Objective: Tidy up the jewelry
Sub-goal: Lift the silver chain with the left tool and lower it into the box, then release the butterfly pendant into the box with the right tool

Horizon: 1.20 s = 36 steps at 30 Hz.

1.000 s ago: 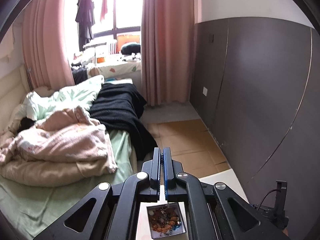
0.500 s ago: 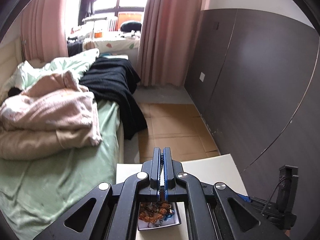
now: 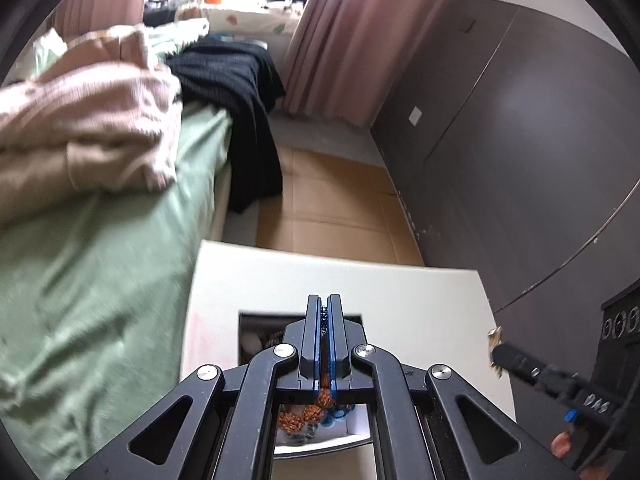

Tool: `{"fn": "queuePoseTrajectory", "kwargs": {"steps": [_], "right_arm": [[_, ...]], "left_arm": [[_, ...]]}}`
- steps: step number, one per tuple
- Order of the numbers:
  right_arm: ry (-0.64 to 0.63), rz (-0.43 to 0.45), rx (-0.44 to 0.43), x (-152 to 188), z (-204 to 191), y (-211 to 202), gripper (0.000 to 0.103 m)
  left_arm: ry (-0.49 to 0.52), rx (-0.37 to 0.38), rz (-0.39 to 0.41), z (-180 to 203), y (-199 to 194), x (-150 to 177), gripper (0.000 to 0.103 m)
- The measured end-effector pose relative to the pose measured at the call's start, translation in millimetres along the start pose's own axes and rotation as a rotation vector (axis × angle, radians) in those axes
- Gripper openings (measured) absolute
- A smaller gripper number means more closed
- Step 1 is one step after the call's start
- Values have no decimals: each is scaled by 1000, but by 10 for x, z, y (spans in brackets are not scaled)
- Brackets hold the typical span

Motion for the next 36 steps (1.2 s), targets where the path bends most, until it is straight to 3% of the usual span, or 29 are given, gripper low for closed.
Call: {"fn": "queuePoseTrajectory", "kwargs": {"steps": [5, 7, 8, 10, 12, 23, 24, 25, 27, 32, 33, 34, 36], "right_arm": [[-9, 10, -10, 3, -111, 87, 31], [-19, 10, -15, 23, -174, 143, 31], [-23, 8, -18, 28, -201, 173, 31], [-28, 6, -23, 42, -238, 221, 31], [-41, 0, -27, 58, -306, 301, 31], [-43, 3, -123, 60, -690, 675, 32], [-38, -8, -137, 67, -712, 719, 36], [-33, -20, -145, 78, -723, 746, 51], [-12, -28, -145, 100, -691, 764, 69], [5, -11, -103, 88, -541, 583, 75], [4, 2, -80, 82, -482, 492, 80], [4, 7, -71, 73, -457, 449, 88], [21, 25, -57, 77, -359, 302, 94]], "left_arm": [[-92, 13, -145, -215, 266, 151, 3], [-125, 14, -150, -313, 260, 138, 8], [-143, 5, -145, -377, 236, 114, 15], [-168, 22, -135, -429, 173, 75, 58], [-199, 65, -90, -470, 38, -18, 71], [-241, 34, -29, -785, -222, -233, 72], [-252, 30, -21, -824, -245, -247, 72], [-258, 25, -18, -861, -257, -252, 72], [-266, 13, -14, -896, -266, -254, 72], [-270, 19, -22, -831, -243, -192, 72], [-265, 25, -24, -798, -231, -180, 75], [-256, 29, -26, -754, -230, -155, 84], [-236, 46, -26, -649, -238, -104, 99]]}}
Point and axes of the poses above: each gripper's, at about its wrist camera, not at the fingertips, and y roughly the way its jaws point, z to its right, x to its underside, the point moved 9 cm from there along y, roughly the way its jaws point, and after that the axes turned 15 degrees about -y, right-handed, at the moved point
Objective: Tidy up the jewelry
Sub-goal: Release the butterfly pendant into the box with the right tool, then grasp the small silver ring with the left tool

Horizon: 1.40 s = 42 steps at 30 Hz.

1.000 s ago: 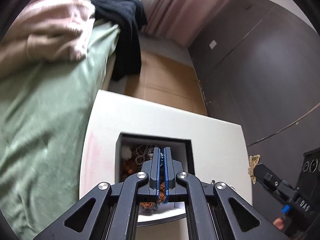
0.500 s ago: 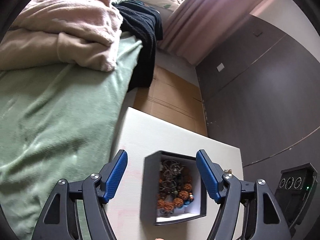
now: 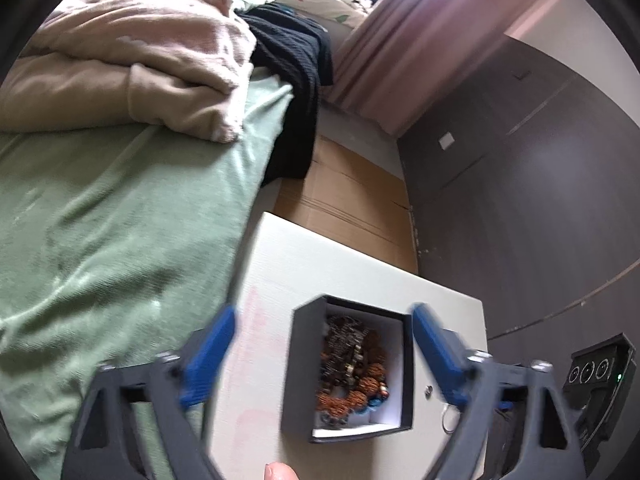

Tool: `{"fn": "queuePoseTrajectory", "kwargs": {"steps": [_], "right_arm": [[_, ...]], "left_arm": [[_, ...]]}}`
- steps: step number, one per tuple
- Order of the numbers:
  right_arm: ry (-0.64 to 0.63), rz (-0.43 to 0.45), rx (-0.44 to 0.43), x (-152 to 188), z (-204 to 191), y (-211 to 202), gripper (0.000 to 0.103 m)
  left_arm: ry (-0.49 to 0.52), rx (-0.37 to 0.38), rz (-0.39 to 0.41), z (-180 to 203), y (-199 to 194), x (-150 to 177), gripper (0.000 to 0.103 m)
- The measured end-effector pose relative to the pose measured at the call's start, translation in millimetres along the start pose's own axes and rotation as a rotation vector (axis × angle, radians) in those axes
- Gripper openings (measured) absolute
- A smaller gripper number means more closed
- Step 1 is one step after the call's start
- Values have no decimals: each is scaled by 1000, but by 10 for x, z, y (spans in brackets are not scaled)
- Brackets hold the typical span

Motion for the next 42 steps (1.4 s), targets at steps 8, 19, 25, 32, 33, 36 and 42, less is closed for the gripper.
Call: {"fn": "queuePoseTrajectory", "kwargs": {"steps": [8, 19, 25, 32, 33, 36, 42], "right_arm": [[69, 24, 65, 49, 345, -363, 103], [91, -49, 200, 304, 784, -678, 103], [91, -89, 285, 423, 1039, -835, 103], [91, -104, 344, 477, 1288, -1003, 103], [87, -106, 351, 479, 1324, -1031, 103], [63, -129, 373, 495, 1394, -1056, 103], [73, -148, 394, 523, 1587, -1142, 101]], "left_arm": [[68, 17, 62, 227, -85, 185, 103], [289, -18, 72, 656, -40, 633, 103], [355, -3, 33, 857, 23, 889, 102], [428, -31, -36, 1009, 275, 1205, 102], [434, -34, -36, 1024, 297, 1234, 102], [470, -47, -47, 1092, 409, 1332, 95], [534, -103, -135, 1100, 766, 1521, 60]]}}
Point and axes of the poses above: each gripper's, at about its wrist camera, not at the fingertips, and y roughly the way its jaws point, z to its right, x to its underside, the point moved 9 cm from there along y, roughly the way its jaws point, and after that the axes turned 15 degrees about -y, right-handed, at the moved point
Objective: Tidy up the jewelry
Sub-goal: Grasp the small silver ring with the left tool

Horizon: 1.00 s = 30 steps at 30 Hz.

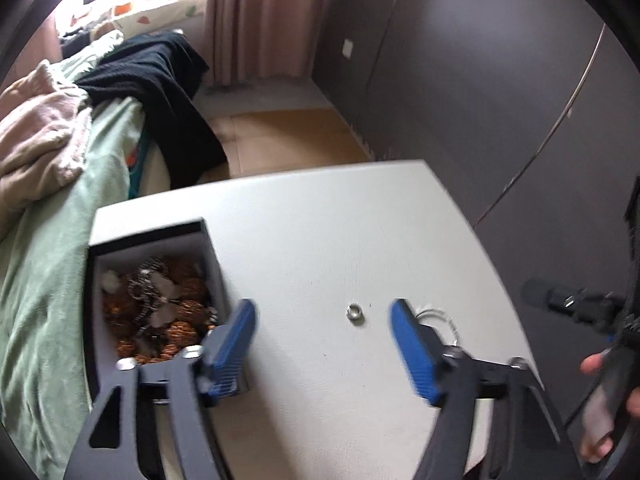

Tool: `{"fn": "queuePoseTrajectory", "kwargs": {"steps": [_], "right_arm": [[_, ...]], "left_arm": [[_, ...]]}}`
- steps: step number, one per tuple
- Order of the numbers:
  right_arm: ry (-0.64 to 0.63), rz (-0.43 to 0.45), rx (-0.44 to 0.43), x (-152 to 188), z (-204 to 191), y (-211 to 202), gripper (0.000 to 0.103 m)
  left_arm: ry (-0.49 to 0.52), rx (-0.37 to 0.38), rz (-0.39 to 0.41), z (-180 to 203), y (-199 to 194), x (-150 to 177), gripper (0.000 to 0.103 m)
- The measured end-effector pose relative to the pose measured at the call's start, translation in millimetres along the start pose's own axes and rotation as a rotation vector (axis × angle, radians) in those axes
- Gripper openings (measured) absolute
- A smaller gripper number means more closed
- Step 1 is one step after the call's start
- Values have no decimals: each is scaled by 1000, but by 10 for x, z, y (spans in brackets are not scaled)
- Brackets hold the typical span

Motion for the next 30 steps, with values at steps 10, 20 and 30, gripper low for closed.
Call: {"fn": "queuePoseTrajectory", "kwargs": {"steps": [10, 20, 30], "right_arm": [[76, 9, -14, -62, 293, -15, 101], [89, 5, -13, -111, 324, 5, 101], [31, -23, -20, -79, 156, 63, 97]], "left_arm": [[96, -75, -84, 191, 452, 104, 41], [145, -123, -116, 226, 711, 184, 34], [50, -52, -101, 70, 485, 52, 12]]}}
Point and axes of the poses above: each gripper's, at about its wrist camera, not at the fingertips, and y roughly the way its jaws point, z to its right, x to its underside, the point moved 9 cm from there along y, roughly the way its jaws point, and after that the axes turned 15 degrees about -y, right-handed, at the moved point
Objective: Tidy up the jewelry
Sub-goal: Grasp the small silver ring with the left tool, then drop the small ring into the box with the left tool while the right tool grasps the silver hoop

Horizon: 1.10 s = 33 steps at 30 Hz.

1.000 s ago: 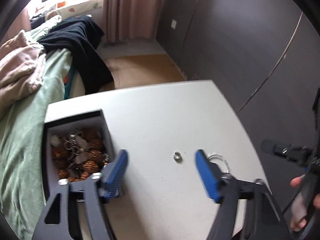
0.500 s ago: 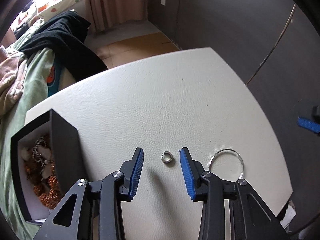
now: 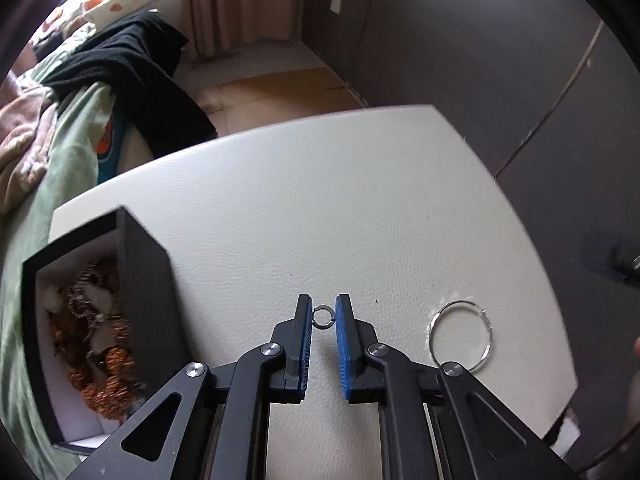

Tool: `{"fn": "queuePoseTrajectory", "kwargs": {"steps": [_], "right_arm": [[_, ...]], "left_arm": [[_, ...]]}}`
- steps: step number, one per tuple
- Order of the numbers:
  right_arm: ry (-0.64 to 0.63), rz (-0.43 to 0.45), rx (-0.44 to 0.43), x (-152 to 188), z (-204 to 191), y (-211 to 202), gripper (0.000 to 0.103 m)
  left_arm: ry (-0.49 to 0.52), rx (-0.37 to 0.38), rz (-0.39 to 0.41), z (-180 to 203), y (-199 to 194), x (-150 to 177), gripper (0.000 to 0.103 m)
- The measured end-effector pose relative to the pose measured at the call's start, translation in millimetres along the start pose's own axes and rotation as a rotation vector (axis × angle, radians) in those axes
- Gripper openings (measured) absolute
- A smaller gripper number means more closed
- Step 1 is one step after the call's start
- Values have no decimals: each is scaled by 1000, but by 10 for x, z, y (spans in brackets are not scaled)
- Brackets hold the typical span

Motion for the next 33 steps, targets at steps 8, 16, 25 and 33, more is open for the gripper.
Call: {"fn": "queuePoseTrajectory", "kwargs": {"steps": [8, 16, 25, 33], "right_arm": [[-82, -109, -2, 177, -261, 297, 56], [-133, -168, 38, 258, -395, 541, 32], [-214, -207, 168, 350, -469, 625, 20], [-349, -213, 309, 383, -572, 629, 5]], "left_arm": [[-50, 36, 62, -140, -362, -81, 12], [-80, 53, 104, -272, -596, -115, 12], [-124, 82, 136, -454, -814, -104, 12], [-146, 84, 149, -586, -927, -77, 12]]}}
Point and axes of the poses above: each gripper's, at about its wrist camera, not at the fingertips, and y roughly the way its jaws point, z to its right, x to its underside, the point moved 9 cm from there along y, roughly the way its jaws point, and after that the axes turned 15 degrees about -y, right-handed, at the moved point
